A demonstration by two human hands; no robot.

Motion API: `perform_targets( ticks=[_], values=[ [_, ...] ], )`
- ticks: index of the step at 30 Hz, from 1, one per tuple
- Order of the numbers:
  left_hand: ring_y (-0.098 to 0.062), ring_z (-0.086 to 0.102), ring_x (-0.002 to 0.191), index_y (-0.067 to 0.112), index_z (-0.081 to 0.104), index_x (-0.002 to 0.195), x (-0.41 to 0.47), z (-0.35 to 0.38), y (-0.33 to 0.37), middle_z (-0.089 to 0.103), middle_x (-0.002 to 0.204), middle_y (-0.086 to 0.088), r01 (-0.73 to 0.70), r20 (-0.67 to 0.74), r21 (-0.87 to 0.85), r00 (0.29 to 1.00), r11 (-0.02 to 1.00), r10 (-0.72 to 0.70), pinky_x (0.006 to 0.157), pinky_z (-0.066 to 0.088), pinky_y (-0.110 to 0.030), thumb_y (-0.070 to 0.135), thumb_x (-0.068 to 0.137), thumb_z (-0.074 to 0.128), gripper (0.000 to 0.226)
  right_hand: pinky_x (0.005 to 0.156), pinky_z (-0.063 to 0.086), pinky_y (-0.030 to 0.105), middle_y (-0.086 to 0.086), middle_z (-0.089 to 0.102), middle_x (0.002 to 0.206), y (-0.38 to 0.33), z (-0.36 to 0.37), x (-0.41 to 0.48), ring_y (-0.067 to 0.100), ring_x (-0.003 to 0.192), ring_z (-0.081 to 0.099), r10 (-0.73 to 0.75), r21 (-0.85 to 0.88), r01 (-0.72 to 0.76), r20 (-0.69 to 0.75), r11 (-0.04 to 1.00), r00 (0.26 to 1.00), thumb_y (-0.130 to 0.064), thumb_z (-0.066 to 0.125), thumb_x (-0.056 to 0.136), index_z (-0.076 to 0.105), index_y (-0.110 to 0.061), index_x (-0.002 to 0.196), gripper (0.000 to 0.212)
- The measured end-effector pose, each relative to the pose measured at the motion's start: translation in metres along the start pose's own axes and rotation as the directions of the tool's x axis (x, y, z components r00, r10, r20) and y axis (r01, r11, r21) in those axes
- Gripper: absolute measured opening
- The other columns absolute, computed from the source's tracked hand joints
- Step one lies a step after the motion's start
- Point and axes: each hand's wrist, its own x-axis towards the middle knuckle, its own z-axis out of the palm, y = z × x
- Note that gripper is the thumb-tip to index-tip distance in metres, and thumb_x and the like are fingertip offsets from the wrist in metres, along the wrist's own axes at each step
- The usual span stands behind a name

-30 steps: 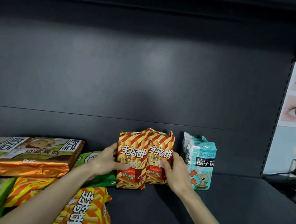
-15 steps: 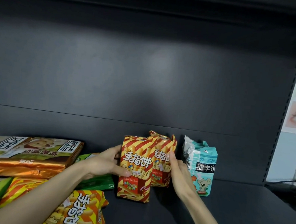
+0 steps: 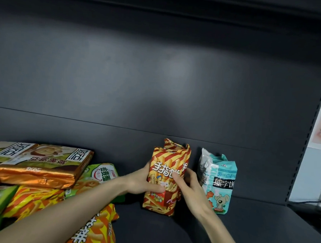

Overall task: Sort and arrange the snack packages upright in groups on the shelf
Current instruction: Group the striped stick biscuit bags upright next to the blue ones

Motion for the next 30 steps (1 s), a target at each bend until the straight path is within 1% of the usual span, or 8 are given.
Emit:
perform_targets(
  ticks=[3,8,11,14,16,21,26,30],
  values=[
    [-0.008,0.049,0.122,0.031,0.002,0.144,0.007,0.010,0.000,0.048,0.132,0.010,-0.002,0.067,0.023,0.998,1.000,0.001,0.107,0.040,-0.031,0.027,0.081,0.072,0.094,0.096,0.048,0.032,-0.013,0.056,0.119,0.002,0.001,0.002,0.009,0.108,0.058,-0.008,0.005,0.008,-0.006,1.000,1.000,-0.057,0.057,0.080,0.033,-0.027,0.139,0.070],
    [-0.005,0.046,0.121,0.033,-0.009,0.145,0.010,0.012,-0.009,0.046,0.131,0.015,0.031,0.128,0.112,0.991,0.993,-0.045,0.104,0.040,-0.024,0.014,0.066,0.084,0.123,0.098,0.050,0.036,-0.009,0.056,0.126,0.002,-0.003,0.006,0.007,0.110,0.058,-0.055,0.052,0.057,-0.034,0.997,0.998,-0.045,0.059,0.086,0.030,-0.027,0.140,0.064],
    [-0.007,0.045,0.124,0.032,0.005,0.146,0.011,0.012,-0.017,0.047,0.133,0.014,0.006,0.092,0.204,0.995,0.979,-0.025,0.109,0.037,-0.029,0.016,0.065,0.084,0.114,0.099,0.049,0.041,-0.015,0.055,0.127,0.003,-0.010,0.007,0.009,0.116,0.057,-0.098,0.077,0.096,0.026,0.992,0.995,-0.053,0.067,0.073,0.029,-0.036,0.142,0.080],
    [-0.008,0.046,0.125,0.034,0.010,0.143,0.012,0.015,-0.019,0.048,0.135,0.013,-0.028,0.034,0.255,0.999,0.967,0.020,0.110,0.037,-0.032,0.024,0.065,0.085,0.109,0.100,0.048,0.037,-0.019,0.051,0.128,0.004,-0.016,0.008,0.006,0.118,0.053,-0.131,0.044,0.130,0.028,0.991,0.991,-0.040,0.068,0.077,0.026,-0.038,0.144,0.079],
    [-0.007,0.048,0.122,0.034,0.009,0.143,0.013,0.020,-0.022,0.050,0.135,0.012,-0.048,-0.004,0.276,0.999,0.960,0.051,0.108,0.038,-0.029,0.029,0.065,0.085,0.110,0.099,0.048,0.035,-0.019,0.049,0.127,0.005,-0.016,0.007,0.004,0.118,0.051,-0.148,0.029,0.148,0.006,0.989,0.989,-0.030,0.064,0.086,0.023,-0.038,0.145,0.073],
    [-0.007,0.049,0.123,0.042,-0.004,0.142,0.017,0.028,-0.026,0.047,0.138,0.011,-0.073,-0.025,0.364,0.996,0.929,0.089,0.107,0.040,-0.032,0.047,0.068,0.078,0.111,0.098,0.050,0.036,-0.019,0.051,0.127,0.006,-0.015,0.006,0.003,0.115,0.054,-0.164,-0.030,0.164,-0.022,0.986,0.986,-0.031,0.058,0.091,0.019,-0.043,0.144,0.068],
    [-0.002,0.046,0.119,0.036,-0.011,0.145,0.017,0.027,-0.021,0.044,0.138,0.012,-0.083,-0.016,0.254,0.996,0.964,0.090,0.100,0.041,-0.022,0.026,0.072,0.080,0.118,0.102,0.047,0.042,-0.011,0.049,0.134,0.008,-0.018,0.009,0.008,0.121,0.051,-0.129,-0.043,0.129,0.001,0.991,0.992,-0.028,0.061,0.089,0.015,-0.035,0.148,0.075],
    [-0.004,0.045,0.116,0.037,-0.006,0.145,0.013,0.024,-0.018,0.045,0.136,0.011,-0.103,-0.034,0.228,0.993,0.968,0.114,0.099,0.043,-0.025,0.018,0.074,0.078,0.112,0.102,0.046,0.041,-0.011,0.049,0.135,0.008,-0.019,0.009,0.008,0.121,0.051,-0.122,-0.050,0.122,0.000,0.991,0.992,-0.027,0.060,0.090,0.016,-0.032,0.149,0.074]
  ],
)
